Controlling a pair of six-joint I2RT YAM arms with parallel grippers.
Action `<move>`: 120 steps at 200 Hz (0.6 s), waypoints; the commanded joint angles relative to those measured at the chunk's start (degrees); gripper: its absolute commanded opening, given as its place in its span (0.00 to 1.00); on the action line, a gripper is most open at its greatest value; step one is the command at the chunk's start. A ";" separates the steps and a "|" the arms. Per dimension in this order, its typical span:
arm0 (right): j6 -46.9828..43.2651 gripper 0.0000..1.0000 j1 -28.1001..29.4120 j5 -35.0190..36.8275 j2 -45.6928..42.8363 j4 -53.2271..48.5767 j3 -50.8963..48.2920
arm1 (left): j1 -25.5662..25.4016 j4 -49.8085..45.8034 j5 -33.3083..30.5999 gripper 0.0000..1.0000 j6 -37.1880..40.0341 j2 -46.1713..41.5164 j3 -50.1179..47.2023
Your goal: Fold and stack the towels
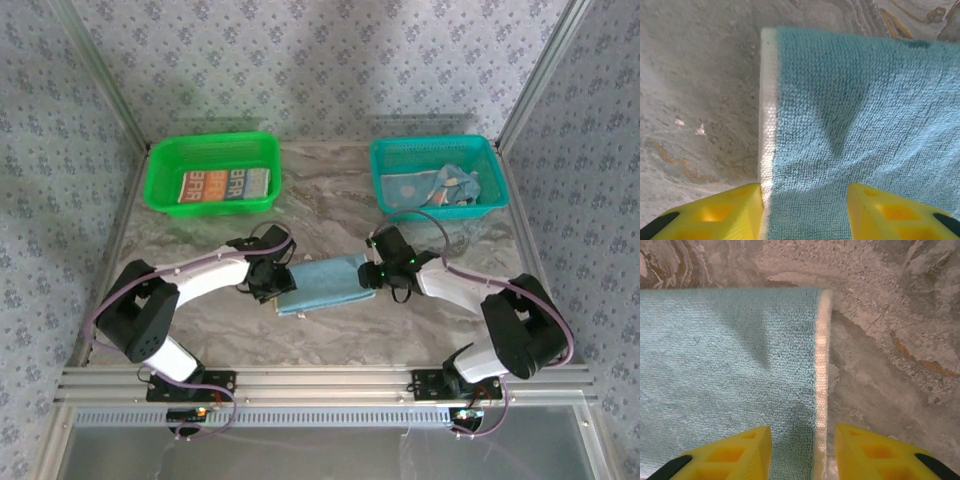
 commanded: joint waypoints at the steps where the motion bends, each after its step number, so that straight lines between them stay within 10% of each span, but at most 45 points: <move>1: -0.90 0.39 -0.65 -0.95 -2.49 0.85 -0.57 | -0.72 -3.93 -2.55 0.47 -3.26 0.64 1.42; 120: -1.18 0.39 -2.58 -3.41 -3.09 1.91 -1.30 | -3.39 -6.73 -5.17 0.47 -1.69 6.34 3.02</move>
